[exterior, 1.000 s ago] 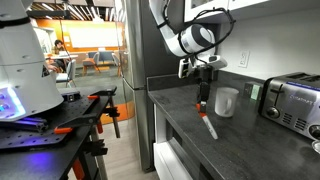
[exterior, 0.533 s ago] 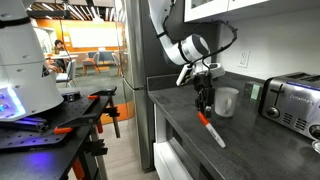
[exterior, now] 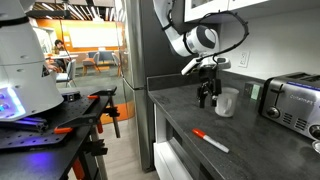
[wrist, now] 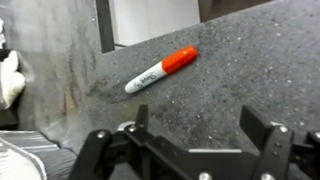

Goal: Take the marker from the cup and put it on the countertop

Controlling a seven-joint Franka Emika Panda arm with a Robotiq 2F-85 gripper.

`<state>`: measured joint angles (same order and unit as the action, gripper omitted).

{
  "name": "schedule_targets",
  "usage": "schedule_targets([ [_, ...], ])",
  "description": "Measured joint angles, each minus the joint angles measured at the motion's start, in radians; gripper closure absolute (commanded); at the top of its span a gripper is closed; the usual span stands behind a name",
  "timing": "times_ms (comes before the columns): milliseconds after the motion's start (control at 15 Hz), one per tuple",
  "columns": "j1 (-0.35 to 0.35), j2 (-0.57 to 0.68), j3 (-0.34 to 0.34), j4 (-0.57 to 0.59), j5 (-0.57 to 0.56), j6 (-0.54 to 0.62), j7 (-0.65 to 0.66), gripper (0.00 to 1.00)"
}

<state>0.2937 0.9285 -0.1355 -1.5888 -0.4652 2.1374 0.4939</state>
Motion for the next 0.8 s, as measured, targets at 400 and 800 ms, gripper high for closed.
schedule_targets([
  [400, -0.119, -0.147, 0.075, -0.013, 0.263, -0.053, -0.084, 0.0],
  [800, -0.121, -0.234, 0.08, -0.116, 0.298, 0.02, -0.082, 0.0],
])
